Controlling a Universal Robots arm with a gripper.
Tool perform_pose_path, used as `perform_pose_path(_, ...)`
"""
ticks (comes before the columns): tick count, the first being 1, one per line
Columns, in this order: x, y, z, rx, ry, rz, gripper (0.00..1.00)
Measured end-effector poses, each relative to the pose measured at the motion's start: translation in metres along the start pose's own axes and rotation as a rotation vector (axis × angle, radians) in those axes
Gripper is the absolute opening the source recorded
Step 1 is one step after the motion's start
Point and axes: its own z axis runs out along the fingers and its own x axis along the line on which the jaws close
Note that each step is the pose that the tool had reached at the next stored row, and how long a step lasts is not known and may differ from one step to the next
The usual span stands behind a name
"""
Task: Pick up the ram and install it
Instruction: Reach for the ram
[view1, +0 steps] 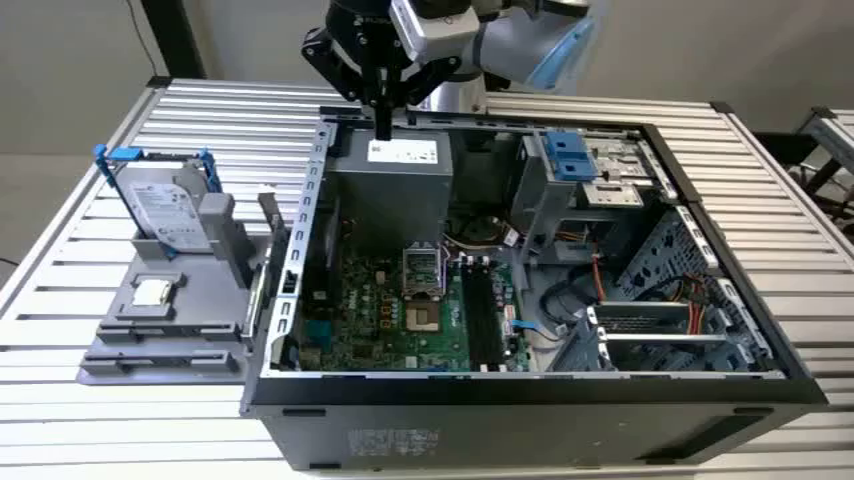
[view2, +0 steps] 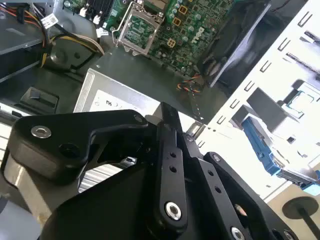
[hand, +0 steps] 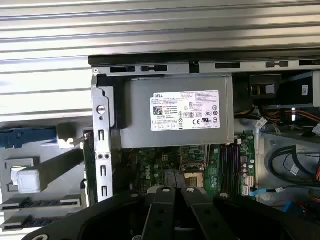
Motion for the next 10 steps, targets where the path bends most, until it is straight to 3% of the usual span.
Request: perform_pose_path(10, 0.0000, -0.0001, 0.0000, 0.0000, 0.0003, 0.000, 0.00)
